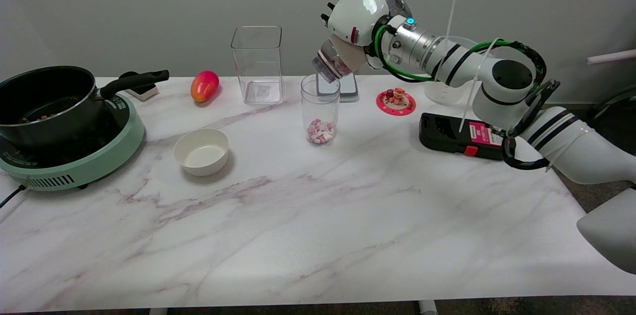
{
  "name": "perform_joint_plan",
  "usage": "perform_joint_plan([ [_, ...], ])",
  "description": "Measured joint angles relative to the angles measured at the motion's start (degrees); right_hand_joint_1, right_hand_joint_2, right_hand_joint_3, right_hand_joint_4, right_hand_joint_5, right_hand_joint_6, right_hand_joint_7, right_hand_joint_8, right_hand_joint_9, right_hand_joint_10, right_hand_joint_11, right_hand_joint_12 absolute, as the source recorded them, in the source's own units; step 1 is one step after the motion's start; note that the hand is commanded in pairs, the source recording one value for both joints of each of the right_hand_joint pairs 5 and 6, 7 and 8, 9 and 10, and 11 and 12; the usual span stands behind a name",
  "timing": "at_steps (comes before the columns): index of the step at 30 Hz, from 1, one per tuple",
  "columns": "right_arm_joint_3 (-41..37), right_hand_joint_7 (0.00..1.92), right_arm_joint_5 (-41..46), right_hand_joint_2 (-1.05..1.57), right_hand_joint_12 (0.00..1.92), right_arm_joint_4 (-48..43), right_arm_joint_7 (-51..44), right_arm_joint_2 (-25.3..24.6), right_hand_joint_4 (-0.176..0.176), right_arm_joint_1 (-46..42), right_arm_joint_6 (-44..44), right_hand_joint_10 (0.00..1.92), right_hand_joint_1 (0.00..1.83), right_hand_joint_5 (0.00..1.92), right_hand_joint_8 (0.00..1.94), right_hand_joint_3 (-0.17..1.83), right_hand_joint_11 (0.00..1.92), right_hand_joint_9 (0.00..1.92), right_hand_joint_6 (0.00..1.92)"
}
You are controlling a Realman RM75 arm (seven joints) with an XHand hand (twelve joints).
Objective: Pour the contents of the bottle into the measuring cup.
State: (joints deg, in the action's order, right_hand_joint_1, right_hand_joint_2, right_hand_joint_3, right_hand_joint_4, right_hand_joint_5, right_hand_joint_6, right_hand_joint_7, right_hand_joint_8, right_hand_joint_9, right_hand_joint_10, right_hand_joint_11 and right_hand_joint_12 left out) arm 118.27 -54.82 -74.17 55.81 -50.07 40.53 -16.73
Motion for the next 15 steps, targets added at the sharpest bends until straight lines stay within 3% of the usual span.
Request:
perform_joint_plan([
  [15,-0.83,1.52,-8.13,0.43,1.14,0.48,7.08,-0.11,0.0,1.47,-2.22,1.35,1.51,1.5,1.52,1.2,1.14,1.35,1.5],
])
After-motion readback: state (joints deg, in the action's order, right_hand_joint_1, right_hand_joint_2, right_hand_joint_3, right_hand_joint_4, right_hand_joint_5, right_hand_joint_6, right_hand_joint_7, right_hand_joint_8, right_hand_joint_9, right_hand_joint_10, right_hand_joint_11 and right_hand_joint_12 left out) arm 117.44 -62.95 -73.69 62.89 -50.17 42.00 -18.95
